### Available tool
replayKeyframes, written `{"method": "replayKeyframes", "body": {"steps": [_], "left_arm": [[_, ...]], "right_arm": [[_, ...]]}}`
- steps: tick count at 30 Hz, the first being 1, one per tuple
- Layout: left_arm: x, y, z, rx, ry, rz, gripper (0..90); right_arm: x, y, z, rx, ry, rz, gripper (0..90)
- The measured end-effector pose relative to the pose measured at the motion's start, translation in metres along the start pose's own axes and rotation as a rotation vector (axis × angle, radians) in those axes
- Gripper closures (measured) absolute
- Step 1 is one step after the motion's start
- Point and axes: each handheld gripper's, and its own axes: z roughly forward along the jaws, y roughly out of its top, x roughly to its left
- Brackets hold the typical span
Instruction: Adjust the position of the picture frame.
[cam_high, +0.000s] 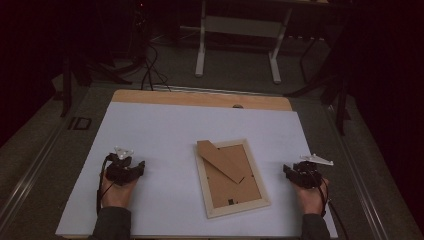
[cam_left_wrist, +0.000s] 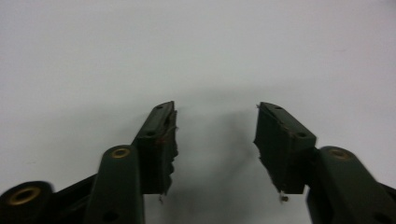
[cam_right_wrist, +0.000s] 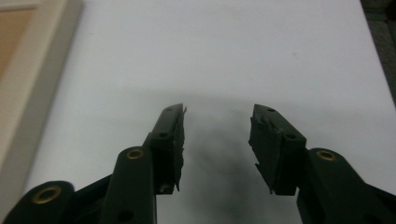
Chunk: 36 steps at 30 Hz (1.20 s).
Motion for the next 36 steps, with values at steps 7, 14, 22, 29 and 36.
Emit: {"method": "replayKeyframes", "body": {"steps": [7, 14, 22, 29, 36], "left_arm": [[-0.003, 0.0, -0.005, -0.022, -0.104, 0.04, 59.5], [-0.013, 0.0, -0.005, -0.032, -0.158, 0.09, 62.1], [-0.006, 0.0, -0.007, -0.075, -0.196, 0.052, 57.5], [-0.002, -0.002, -0.011, -0.093, -0.222, 0.036, 55.5], [-0.004, -0.002, -0.01, -0.115, -0.212, 0.068, 50.8]], "right_arm": [[0.008, 0.003, -0.003, -0.017, 0.052, -0.04, 58.5], [0.019, 0.006, -0.004, -0.009, 0.103, -0.075, 62.7], [0.037, 0.006, -0.006, -0.002, 0.155, -0.125, 79.3], [0.05, 0.005, -0.011, 0.015, 0.191, -0.176, 89.9], [0.059, 0.002, -0.018, 0.033, 0.266, -0.164, 89.9]]}}
